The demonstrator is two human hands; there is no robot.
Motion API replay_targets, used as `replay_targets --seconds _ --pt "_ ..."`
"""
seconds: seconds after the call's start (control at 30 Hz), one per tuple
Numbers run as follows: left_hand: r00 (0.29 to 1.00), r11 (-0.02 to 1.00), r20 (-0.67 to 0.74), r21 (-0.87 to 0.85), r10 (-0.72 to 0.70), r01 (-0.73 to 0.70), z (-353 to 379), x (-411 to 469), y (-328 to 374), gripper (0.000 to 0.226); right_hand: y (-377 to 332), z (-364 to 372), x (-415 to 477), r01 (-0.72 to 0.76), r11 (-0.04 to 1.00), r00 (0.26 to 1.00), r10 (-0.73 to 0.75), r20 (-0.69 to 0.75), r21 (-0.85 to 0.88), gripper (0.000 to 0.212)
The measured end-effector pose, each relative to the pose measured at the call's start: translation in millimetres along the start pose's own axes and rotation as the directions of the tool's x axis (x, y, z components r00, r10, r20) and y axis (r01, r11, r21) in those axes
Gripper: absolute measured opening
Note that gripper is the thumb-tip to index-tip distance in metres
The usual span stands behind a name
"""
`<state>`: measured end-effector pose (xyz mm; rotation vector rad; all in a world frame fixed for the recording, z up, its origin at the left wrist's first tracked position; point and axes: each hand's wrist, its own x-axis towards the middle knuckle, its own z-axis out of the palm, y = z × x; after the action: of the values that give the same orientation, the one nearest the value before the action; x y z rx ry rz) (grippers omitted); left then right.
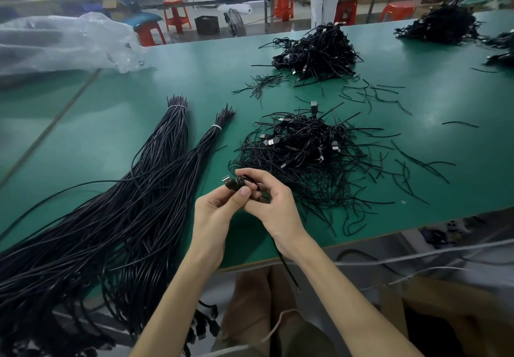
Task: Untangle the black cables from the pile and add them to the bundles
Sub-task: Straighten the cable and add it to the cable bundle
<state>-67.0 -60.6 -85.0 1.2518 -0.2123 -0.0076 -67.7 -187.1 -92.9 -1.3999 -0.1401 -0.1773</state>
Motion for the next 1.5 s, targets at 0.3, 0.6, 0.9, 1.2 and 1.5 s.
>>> replay_targets --seconds 0.3,0.6,0.9,1.2,1.5 --pt "0.994 1.000 -0.106 0.022 0.006 -0.004 -6.2 3.5 -5.4 0.018 -1.0 0.0 0.2 -0.016 0.999 1.000 0.017 0.014 -0.043 0.049" --pt "0.971 0.999 -0.236 0.000 -0.039 0.040 -6.4 6.0 -7.5 0.024 -0.9 3.2 -1.5 -0.047 0.987 0.999 0.051 0.020 -0.150 0.035" --pt "0.964 0.997 -0.267 0.068 -0.008 0.027 -8.0 4.7 -6.7 0.013 -1.3 5.9 -1.7 -0.081 0.941 0.996 0.087 0.004 -0.327 0.033" --pt "0.978 0.999 -0.209 0.038 0.001 0.007 -7.9 6.0 -7.5 0.044 -6.0 3.4 -4.8 -0.031 0.928 0.998 0.046 0.030 -0.371 0.017" --pt "0.973 0.990 -0.230 0.139 0.012 0.021 -8.0 3.6 -10.9 0.014 -4.9 9.6 -6.8 -0.003 0.870 0.998 0.035 0.055 -0.493 0.018"
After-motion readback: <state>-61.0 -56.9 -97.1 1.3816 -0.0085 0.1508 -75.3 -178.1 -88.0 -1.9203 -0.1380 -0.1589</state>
